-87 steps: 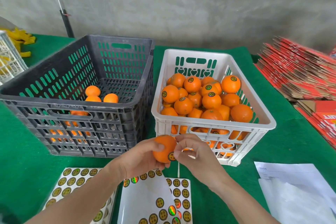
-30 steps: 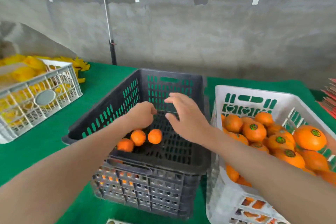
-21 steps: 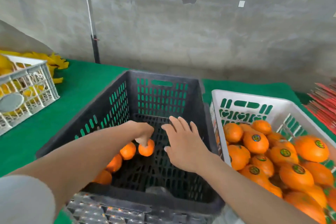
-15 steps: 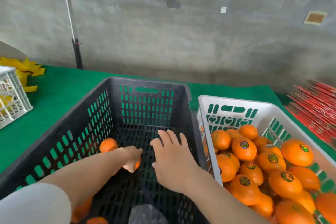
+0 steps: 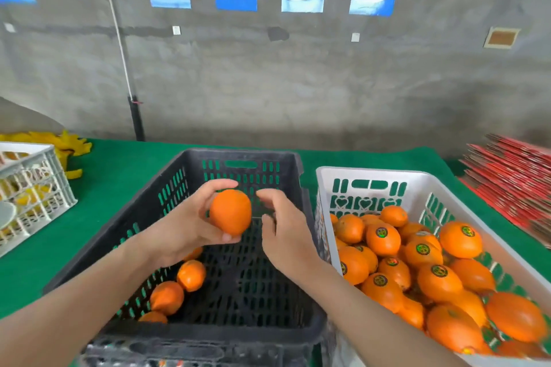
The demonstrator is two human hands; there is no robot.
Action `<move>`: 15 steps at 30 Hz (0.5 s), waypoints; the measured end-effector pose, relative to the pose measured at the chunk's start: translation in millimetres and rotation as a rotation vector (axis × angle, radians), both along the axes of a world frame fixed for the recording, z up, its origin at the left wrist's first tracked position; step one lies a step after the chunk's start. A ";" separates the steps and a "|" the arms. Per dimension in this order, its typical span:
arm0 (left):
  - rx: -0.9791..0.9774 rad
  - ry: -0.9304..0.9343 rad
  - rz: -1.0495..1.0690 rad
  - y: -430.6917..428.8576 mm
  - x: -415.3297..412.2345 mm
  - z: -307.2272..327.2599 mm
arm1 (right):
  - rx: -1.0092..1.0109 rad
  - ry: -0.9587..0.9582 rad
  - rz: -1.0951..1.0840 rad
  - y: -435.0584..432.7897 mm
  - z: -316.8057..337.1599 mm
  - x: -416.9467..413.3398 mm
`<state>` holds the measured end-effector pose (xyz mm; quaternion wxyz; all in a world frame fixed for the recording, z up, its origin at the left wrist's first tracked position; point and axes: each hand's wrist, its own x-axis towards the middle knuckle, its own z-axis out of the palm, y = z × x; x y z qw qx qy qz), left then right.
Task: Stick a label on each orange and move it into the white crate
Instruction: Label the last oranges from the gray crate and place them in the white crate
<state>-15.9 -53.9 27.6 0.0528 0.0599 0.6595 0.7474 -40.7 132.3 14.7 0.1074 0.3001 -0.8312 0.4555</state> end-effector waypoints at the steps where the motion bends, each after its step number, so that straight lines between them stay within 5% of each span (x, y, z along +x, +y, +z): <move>1: 0.006 0.056 0.027 7.5 15.0 1.7 | -0.093 -0.056 0.039 6.2 4.1 7.2; 6: -0.228 0.319 0.100 56.0 69.5 8.3 | -0.341 -0.260 0.321 48.6 15.3 54.1; 15: -0.397 0.382 0.141 162.3 135.2 -12.1 | -0.435 -0.237 0.294 138.9 -10.4 119.9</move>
